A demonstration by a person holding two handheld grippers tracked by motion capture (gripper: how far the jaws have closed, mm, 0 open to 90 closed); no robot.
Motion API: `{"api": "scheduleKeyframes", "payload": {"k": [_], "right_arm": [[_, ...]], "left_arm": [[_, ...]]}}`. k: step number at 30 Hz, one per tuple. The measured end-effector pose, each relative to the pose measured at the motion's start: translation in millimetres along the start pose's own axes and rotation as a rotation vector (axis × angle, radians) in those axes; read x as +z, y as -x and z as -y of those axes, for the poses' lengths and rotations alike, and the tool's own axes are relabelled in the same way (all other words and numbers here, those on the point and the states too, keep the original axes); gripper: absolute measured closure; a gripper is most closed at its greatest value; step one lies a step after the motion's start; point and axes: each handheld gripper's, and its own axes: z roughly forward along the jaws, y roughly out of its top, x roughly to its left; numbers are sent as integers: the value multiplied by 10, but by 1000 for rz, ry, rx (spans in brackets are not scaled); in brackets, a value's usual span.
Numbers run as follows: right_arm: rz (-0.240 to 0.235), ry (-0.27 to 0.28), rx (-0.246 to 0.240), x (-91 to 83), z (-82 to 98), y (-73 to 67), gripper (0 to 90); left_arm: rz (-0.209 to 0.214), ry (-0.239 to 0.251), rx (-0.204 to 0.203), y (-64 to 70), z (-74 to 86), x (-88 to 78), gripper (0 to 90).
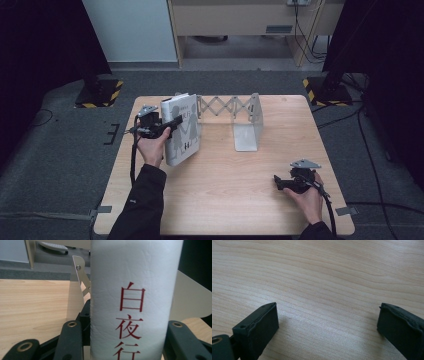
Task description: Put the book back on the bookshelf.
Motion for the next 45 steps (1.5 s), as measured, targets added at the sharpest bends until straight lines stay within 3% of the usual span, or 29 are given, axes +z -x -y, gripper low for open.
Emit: {"api": "scheduleKeyframes", "payload": {"k": [4,11,25,36,45], "right_arm": [[0,0,0,0,0,0,39],[0,0,0,0,0,0,39],[0,0,0,0,0,0,39],[0,0,0,0,0,0,39],[0,0,0,0,0,0,39]], "left_arm": [[-14,-10,5,-2,-6,62,521],[-32,16,17,14,-19,141,521],[-28,21,60,59,-28,265,520],[-23,34,115,101,157,88,513],[-18,45,121,63,356,-92,513]]}}
